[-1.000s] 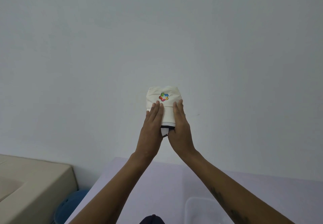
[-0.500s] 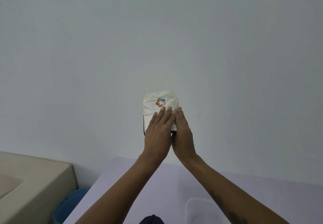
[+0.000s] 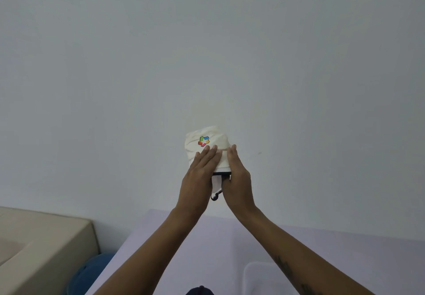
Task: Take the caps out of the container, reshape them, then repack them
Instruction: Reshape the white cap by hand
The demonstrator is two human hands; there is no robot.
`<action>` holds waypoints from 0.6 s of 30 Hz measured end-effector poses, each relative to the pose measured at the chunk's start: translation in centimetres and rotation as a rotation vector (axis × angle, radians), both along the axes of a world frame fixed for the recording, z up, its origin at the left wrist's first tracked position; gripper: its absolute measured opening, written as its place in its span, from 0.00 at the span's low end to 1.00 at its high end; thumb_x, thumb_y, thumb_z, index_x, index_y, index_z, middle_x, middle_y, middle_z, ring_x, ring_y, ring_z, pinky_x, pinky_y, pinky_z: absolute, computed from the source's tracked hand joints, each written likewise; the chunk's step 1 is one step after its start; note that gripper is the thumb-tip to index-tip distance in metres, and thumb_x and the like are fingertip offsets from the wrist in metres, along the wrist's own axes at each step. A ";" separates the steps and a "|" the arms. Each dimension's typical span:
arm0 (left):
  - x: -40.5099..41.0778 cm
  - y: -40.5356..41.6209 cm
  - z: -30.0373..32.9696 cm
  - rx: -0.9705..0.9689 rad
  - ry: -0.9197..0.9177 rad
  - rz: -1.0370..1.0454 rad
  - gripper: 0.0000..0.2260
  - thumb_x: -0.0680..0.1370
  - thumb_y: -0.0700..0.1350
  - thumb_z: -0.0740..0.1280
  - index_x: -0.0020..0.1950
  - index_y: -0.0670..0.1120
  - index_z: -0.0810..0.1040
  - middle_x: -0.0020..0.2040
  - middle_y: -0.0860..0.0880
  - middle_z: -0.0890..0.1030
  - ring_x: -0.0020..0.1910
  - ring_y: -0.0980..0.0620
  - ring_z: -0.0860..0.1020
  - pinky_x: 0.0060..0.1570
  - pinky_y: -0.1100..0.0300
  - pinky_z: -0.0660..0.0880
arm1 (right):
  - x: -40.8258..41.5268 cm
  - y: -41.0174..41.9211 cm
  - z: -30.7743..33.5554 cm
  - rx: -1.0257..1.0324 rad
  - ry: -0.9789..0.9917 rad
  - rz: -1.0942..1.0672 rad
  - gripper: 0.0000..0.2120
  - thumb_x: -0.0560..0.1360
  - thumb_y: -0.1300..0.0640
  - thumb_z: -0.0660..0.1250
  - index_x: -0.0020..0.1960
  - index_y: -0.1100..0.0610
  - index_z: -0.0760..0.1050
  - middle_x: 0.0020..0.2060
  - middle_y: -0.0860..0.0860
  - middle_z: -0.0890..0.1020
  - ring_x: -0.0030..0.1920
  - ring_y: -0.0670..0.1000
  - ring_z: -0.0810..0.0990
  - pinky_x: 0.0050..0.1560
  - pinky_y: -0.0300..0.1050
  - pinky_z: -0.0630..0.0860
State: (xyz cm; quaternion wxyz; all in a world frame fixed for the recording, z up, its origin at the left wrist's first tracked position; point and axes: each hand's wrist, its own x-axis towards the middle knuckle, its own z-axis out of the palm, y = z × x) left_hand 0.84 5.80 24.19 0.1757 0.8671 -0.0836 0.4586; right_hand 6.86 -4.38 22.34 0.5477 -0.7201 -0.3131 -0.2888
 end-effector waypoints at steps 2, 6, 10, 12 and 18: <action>0.0 0.7 0.1 -0.078 0.054 -0.032 0.21 0.79 0.37 0.59 0.72 0.47 0.70 0.73 0.51 0.67 0.73 0.57 0.62 0.73 0.70 0.51 | 0.6 -0.3 -0.1 -0.035 0.010 -0.020 0.29 0.78 0.69 0.60 0.76 0.59 0.57 0.74 0.56 0.63 0.75 0.53 0.61 0.70 0.52 0.68; -0.3 0.5 0.5 -0.095 0.077 -0.081 0.22 0.79 0.33 0.59 0.71 0.48 0.71 0.72 0.52 0.69 0.72 0.61 0.62 0.73 0.59 0.61 | 0.7 -0.7 0.2 -0.038 -0.021 -0.057 0.26 0.77 0.71 0.59 0.74 0.61 0.62 0.74 0.55 0.63 0.76 0.53 0.57 0.72 0.46 0.63; -1.2 -0.7 2.4 -0.079 0.256 0.153 0.20 0.80 0.42 0.59 0.72 0.54 0.69 0.73 0.57 0.67 0.72 0.57 0.66 0.62 0.59 0.70 | 0.9 -1.0 0.0 -0.116 -0.003 -0.001 0.27 0.76 0.69 0.62 0.74 0.59 0.62 0.74 0.53 0.63 0.75 0.49 0.59 0.73 0.39 0.57; -1.5 -1.7 3.4 0.002 0.301 0.279 0.20 0.80 0.45 0.57 0.73 0.54 0.66 0.75 0.56 0.64 0.72 0.54 0.65 0.62 0.58 0.69 | 0.8 -0.8 -0.3 -0.098 -0.051 -0.031 0.26 0.75 0.69 0.63 0.72 0.59 0.65 0.73 0.53 0.65 0.74 0.48 0.60 0.72 0.38 0.58; -1.1 -2.5 3.0 0.071 0.188 0.245 0.19 0.79 0.42 0.63 0.70 0.51 0.72 0.71 0.51 0.71 0.71 0.50 0.69 0.56 0.54 0.76 | 1.0 -0.1 -0.3 0.007 -0.186 -0.134 0.25 0.72 0.72 0.68 0.68 0.61 0.71 0.67 0.56 0.74 0.69 0.53 0.71 0.67 0.39 0.69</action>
